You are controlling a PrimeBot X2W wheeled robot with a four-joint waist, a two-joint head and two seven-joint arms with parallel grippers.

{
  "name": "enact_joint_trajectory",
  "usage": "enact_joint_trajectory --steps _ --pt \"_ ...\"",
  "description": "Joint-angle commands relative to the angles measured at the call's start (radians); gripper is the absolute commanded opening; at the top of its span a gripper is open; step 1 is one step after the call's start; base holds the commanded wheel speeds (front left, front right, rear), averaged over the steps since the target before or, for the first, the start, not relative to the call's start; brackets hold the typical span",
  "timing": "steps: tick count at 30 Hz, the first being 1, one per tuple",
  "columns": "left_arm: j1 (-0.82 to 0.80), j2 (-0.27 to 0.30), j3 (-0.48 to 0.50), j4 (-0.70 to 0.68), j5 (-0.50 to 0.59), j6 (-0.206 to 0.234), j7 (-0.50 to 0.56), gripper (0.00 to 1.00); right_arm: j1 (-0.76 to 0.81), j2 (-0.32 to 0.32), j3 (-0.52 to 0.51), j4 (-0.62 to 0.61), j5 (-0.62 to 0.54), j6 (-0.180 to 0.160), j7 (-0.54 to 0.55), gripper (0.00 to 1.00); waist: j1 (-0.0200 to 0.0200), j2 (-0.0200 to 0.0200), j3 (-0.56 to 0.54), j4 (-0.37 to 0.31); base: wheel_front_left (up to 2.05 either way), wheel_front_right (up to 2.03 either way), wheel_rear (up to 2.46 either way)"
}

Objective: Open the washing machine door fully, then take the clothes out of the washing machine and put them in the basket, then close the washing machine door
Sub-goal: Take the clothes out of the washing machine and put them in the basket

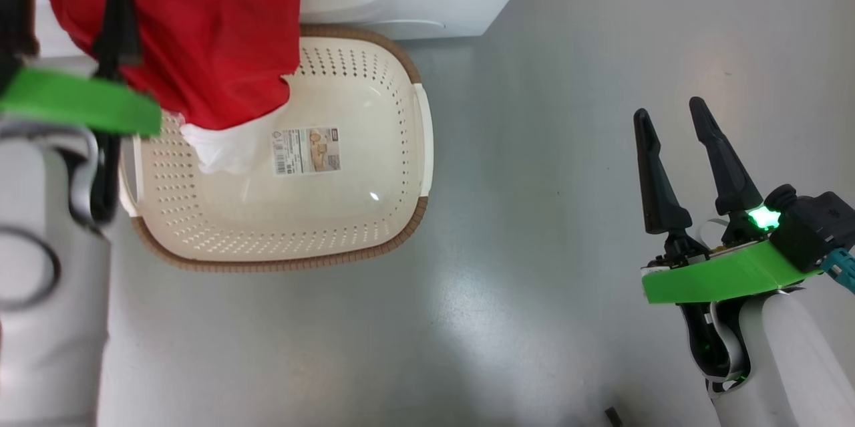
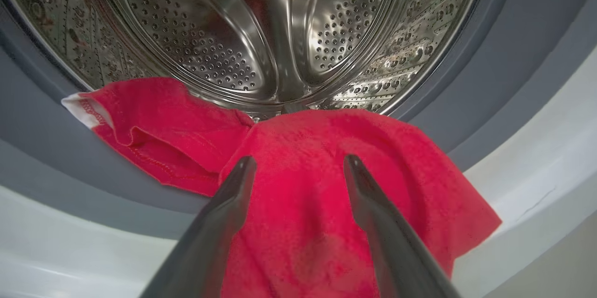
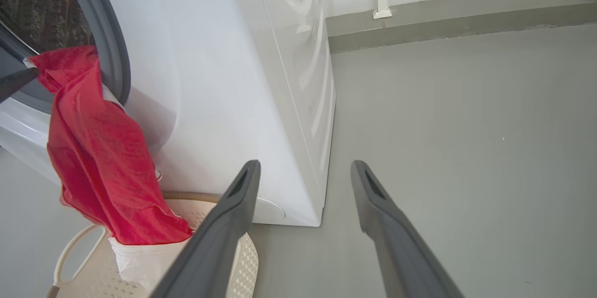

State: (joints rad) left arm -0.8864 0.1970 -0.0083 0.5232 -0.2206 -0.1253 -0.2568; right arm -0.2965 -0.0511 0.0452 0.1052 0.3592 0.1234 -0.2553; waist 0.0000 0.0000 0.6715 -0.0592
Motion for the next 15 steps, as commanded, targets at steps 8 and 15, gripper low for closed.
enact_joint_trajectory --steps 8,15 --pt "-0.248 0.089 -0.069 0.23 -0.032 -0.005 0.053 1.0 -0.017 0.001 0.022 -0.03 0.004 0.007 -0.006 1.0 0.0 0.0 0.038 -0.004 0.0 0.0 0.0" --pt "-0.388 0.102 -0.109 0.422 -0.06 -0.005 0.111 1.0 -0.029 0.001 0.028 -0.032 0.01 0.007 -0.006 1.0 0.0 0.0 0.057 -0.014 0.0 0.0 0.0"
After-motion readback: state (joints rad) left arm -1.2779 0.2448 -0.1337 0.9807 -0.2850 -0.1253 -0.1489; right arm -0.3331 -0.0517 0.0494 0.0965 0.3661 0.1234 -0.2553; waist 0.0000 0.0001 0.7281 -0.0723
